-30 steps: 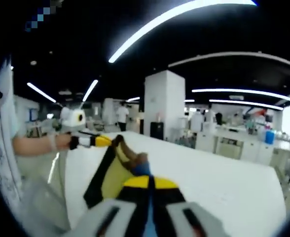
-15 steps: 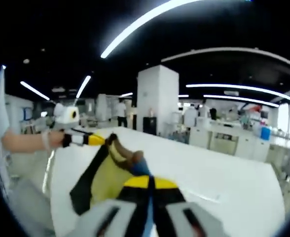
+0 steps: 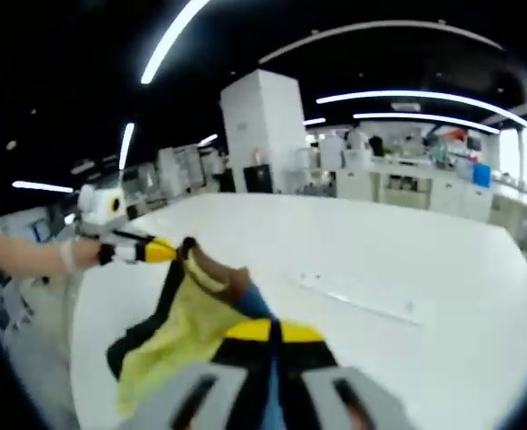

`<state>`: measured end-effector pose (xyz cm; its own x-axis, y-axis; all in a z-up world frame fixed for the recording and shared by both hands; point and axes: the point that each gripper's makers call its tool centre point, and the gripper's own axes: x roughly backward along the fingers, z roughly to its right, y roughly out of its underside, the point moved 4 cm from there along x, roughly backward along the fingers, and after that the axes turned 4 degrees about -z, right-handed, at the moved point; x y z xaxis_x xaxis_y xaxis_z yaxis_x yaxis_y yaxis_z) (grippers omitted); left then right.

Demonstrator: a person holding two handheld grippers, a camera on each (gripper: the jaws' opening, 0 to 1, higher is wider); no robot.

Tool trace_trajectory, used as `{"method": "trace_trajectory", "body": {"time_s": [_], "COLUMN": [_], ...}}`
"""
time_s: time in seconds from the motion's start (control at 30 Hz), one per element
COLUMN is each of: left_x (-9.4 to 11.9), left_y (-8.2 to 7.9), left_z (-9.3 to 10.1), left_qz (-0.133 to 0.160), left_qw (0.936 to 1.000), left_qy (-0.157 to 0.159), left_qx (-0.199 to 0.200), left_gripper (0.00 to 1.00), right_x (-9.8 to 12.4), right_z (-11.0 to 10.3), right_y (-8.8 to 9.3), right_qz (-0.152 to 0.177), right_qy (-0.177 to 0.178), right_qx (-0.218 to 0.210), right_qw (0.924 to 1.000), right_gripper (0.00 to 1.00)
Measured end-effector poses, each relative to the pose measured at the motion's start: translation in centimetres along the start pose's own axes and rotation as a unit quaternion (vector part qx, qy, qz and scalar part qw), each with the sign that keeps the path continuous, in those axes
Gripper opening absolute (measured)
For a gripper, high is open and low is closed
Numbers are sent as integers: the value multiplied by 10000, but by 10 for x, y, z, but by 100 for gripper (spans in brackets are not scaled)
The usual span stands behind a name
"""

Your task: Fold the garment on the visible template until the final outline fits inside the template.

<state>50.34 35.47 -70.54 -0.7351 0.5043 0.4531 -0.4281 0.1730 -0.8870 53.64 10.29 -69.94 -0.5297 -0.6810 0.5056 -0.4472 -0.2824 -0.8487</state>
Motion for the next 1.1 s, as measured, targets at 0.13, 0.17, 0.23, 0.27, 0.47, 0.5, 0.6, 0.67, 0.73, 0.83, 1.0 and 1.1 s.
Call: {"method": "trace_trajectory", "body": {"time_s": [0.13,0.17,0.23,0.27,0.47,0.5,0.6,0.67,0.73,0.83,1.0,1.1], "left_x": [-26,-34,-48,-51,-79,-82,-89,-94,-97,-100,-100,-100], "left_y": [17,23,32,35,56,58,62,65,68,68,68,68], "left_z": [-13,-16,-29,-28,-44,-45,-50,-52,-54,-57,-55,-53], "left_qz": [-174,-213,-366,-399,-766,-817,-877,-928,-1017,-996,-984,-976], "left_qw": [9996,9995,9988,9986,9964,9959,9953,9949,9941,9943,9943,9945], "left_qy": [-102,-118,-175,-201,-279,-303,-352,-364,-361,-366,-400,-381], "left_qx": [212,221,261,286,244,239,209,166,115,110,5,-87], "left_gripper": [0,0,0,0,0,0,0,0,0,0,0,0], "right_x": [-32,-40,-55,-60,-97,-95,-103,-103,-103,-107,-110,-108], "right_z": [16,22,28,30,48,43,48,45,43,49,54,50], "right_y": [14,19,27,31,53,55,58,59,60,64,64,64], "right_qz": [-334,-400,-526,-583,-1017,-1052,-1061,-1047,-1070,-1118,-1119,-1128], "right_qy": [48,106,121,147,221,218,269,298,315,300,295,288], "right_qx": [-13,-42,-68,-68,-62,-79,-122,-114,-50,-13,-64,-24], "right_qw": [9994,9991,9985,9982,9946,9942,9939,9940,9938,9933,9933,9932], "right_gripper": [0,0,0,0,0,0,0,0,0,0,0,0]}}
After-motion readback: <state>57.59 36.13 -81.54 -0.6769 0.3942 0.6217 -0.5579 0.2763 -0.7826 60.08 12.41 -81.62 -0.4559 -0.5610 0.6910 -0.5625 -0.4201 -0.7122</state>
